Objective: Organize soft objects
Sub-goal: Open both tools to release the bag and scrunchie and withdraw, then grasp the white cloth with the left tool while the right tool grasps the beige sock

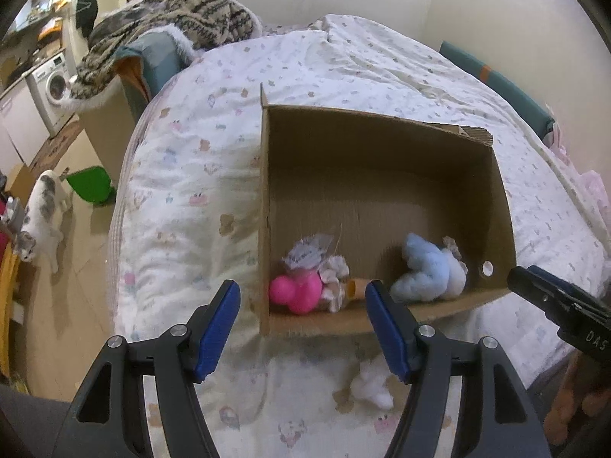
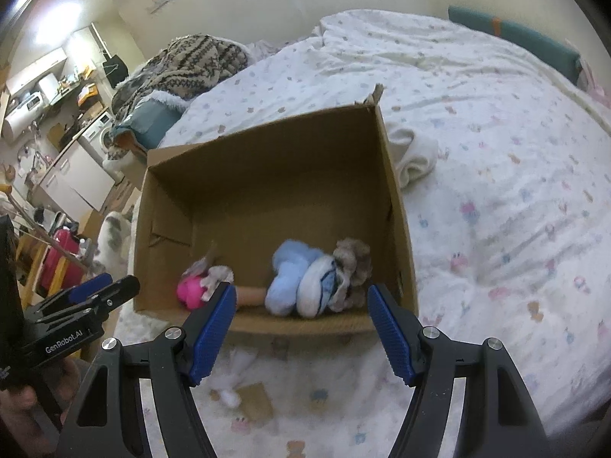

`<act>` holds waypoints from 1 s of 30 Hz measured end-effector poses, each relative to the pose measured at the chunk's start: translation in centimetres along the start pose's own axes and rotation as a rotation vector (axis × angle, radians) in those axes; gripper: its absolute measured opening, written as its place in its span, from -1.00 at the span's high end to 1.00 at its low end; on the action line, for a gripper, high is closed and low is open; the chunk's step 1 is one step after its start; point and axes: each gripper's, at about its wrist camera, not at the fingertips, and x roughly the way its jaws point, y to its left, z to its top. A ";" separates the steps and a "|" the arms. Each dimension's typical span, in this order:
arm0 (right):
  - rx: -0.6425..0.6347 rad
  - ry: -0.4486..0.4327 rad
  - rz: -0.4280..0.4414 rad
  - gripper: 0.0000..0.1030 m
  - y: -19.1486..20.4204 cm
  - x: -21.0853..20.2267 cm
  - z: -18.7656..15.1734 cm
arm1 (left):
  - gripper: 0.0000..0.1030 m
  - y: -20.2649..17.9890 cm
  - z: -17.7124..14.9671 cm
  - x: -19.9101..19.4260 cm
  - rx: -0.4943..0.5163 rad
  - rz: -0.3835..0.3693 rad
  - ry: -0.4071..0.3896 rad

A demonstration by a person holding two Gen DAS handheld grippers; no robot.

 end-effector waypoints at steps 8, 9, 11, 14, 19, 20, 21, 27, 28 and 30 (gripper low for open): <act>0.025 0.044 0.001 -0.46 0.3 -0.2 -2.1 | -0.26 0.8 -2.1 -0.5 -0.042 -0.017 0.056; 0.042 0.057 0.002 -0.46 0.2 -0.1 -2.5 | -0.26 0.9 -2.6 -0.4 -0.055 -0.031 0.073; 0.075 0.088 0.007 -0.46 -0.3 0.3 -3.1 | -0.26 1.0 -3.3 -0.1 -0.073 -0.049 0.102; 0.106 0.122 0.019 -0.46 -0.6 0.9 -3.6 | -0.26 1.1 -4.3 0.9 -0.104 -0.078 0.158; 0.129 0.172 0.031 -0.46 -0.6 2.4 -4.0 | -0.26 0.6 -5.3 3.2 -0.111 -0.117 0.258; 0.134 0.182 0.034 -0.46 -0.6 2.7 -4.1 | -0.26 0.3 -5.5 3.7 -0.108 -0.124 0.277; 0.136 0.189 0.030 -0.46 -0.6 2.9 -4.1 | -0.26 0.0 -5.8 4.3 -0.104 -0.131 0.299; 0.160 0.218 0.024 -0.47 -0.9 3.9 -4.1 | -0.15 -2.3 -6.7 6.6 -0.047 -0.177 0.350; 0.164 0.221 0.023 -0.47 -1.0 3.9 -4.2 | -0.10 -2.7 -6.8 7.0 -0.036 -0.190 0.363; 0.173 0.225 0.023 -0.46 -1.3 4.0 -4.3 | 0.05 -3.5 -7.1 7.9 -0.020 -0.202 0.387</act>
